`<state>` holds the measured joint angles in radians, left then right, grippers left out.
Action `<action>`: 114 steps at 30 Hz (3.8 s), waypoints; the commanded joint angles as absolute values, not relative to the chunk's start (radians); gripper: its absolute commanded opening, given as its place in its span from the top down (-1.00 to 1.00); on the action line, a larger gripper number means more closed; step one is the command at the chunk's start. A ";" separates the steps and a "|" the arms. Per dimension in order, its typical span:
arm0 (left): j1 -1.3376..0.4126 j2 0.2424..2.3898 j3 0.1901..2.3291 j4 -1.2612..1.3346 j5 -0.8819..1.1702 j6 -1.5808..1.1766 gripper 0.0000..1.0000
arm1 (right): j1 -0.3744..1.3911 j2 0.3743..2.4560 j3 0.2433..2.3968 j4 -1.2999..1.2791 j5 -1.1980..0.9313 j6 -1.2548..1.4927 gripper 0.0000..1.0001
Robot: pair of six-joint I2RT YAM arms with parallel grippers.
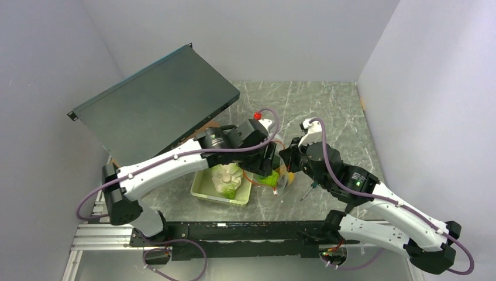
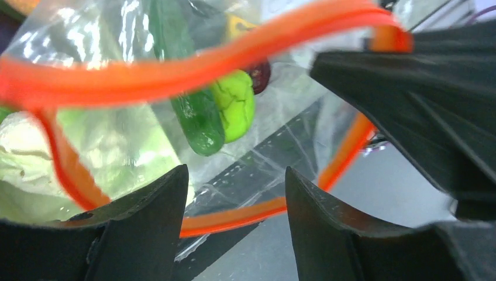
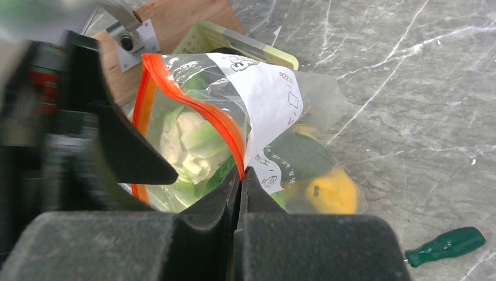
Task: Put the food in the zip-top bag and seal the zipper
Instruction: Place the fake vegetable in the zipper food storage bag, then pick up the fake fruit from the bin, then place the fake fruit in the zipper food storage bag.
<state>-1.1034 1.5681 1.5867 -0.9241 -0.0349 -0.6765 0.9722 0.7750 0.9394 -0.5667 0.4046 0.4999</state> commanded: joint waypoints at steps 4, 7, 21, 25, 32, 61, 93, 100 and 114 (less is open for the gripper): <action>-1.102 1.330 1.433 -0.675 0.022 -0.687 -0.31 | 0.979 0.745 0.935 -0.533 0.475 0.487 1.00; -1.101 1.242 1.347 -0.642 -0.024 -0.702 -0.33 | 0.979 0.722 0.920 -0.553 0.505 0.494 1.00; -1.100 1.011 1.079 -0.680 -0.405 -0.737 -0.88 | 0.978 0.578 0.895 -0.693 0.739 0.551 1.00; -1.100 1.070 1.058 -0.608 -0.485 -0.721 -0.86 | 0.977 0.583 0.890 -0.692 0.726 0.556 1.00; -1.072 1.291 1.116 -0.541 -0.610 -0.794 -0.67 | 0.976 0.593 0.902 -0.697 0.717 0.557 1.00; -0.908 1.848 1.379 -0.566 -0.605 -1.396 -0.38 | 0.977 0.548 0.883 -0.719 0.707 0.565 1.00; -0.967 1.677 1.305 -0.590 -0.716 -1.311 0.57 | 0.978 0.563 0.883 -0.698 0.702 0.552 1.00; -0.986 1.466 1.215 -0.587 -0.538 -1.185 0.84 | 0.977 0.583 0.877 -0.675 0.694 0.547 1.00; -0.989 1.017 0.904 -0.238 -0.016 -0.938 0.97 | 0.976 0.643 0.900 -0.640 0.652 0.535 1.00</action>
